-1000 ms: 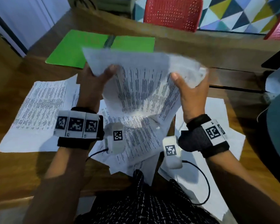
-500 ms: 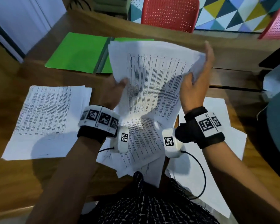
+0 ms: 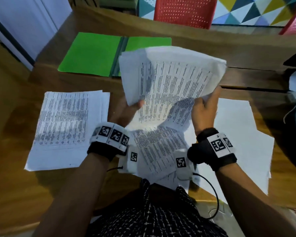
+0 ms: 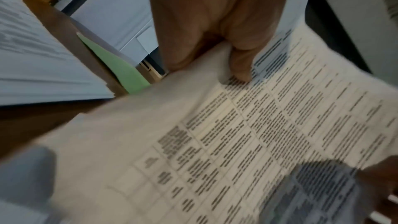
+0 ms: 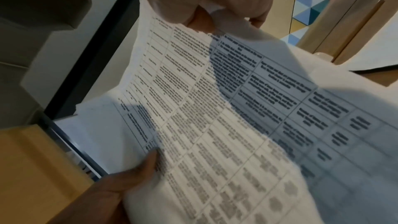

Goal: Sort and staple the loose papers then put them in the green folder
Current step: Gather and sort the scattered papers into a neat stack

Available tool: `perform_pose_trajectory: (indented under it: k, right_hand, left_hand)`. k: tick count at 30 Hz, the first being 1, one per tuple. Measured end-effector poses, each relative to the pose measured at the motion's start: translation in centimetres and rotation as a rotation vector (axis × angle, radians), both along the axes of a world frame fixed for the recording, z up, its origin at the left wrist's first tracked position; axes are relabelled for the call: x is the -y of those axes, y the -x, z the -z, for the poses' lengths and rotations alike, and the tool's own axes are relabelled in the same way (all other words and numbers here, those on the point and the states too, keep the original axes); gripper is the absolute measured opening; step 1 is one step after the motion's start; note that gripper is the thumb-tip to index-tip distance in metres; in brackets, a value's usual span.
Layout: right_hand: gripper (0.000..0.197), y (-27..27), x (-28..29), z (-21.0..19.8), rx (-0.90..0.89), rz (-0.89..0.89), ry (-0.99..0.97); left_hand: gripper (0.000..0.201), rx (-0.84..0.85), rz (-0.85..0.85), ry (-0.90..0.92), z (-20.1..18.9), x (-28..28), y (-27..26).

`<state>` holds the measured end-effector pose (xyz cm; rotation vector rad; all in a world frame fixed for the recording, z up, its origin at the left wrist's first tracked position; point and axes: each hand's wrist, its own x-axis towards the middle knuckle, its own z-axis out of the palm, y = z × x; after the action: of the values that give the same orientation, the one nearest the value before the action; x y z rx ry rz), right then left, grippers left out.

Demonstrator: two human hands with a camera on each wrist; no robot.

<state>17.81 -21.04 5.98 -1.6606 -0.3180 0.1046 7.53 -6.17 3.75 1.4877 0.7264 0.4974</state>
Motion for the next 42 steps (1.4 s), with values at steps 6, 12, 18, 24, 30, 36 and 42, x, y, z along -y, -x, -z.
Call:
perform_pose_trajectory:
  k: [6,12,18,24,30,36,42]
  right_hand:
    - [0.016,0.3,-3.3,-0.4,0.114,-0.036,0.146]
    - [0.019,5.9,-8.8,3.3,0.057,-0.418,0.527]
    - [0.046,11.8,-13.4,7.1,-0.098,-0.692,0.830]
    - [0.031,14.9,-15.2,9.7,-0.174,-0.692,1.022]
    - [0.052,17.0,-15.8,10.6,-0.168,-0.575,1.123]
    - [0.037,16.0,-15.3,9.9,-0.191,-0.584,1.055]
    - [0.035,8.5,-9.9,7.7,-0.140,-0.260,0.951]
  left_hand:
    - [0.017,0.009,-0.190,-0.023,-3.8,-4.1,1.4]
    - [0.048,-0.355,-0.390,-0.194,-4.4,-13.6,7.2]
    - [0.019,-0.582,-0.377,-0.215,0.7,-18.9,13.6]
    - [0.036,-0.911,-0.291,-0.250,5.6,-19.3,17.8]
    - [0.049,-1.118,-0.188,-0.236,6.3,-17.0,17.0]
    - [0.048,-1.098,-0.279,-0.146,6.8,-15.7,15.3]
    - [0.044,-0.792,-0.156,-0.301,3.9,-14.3,10.5]
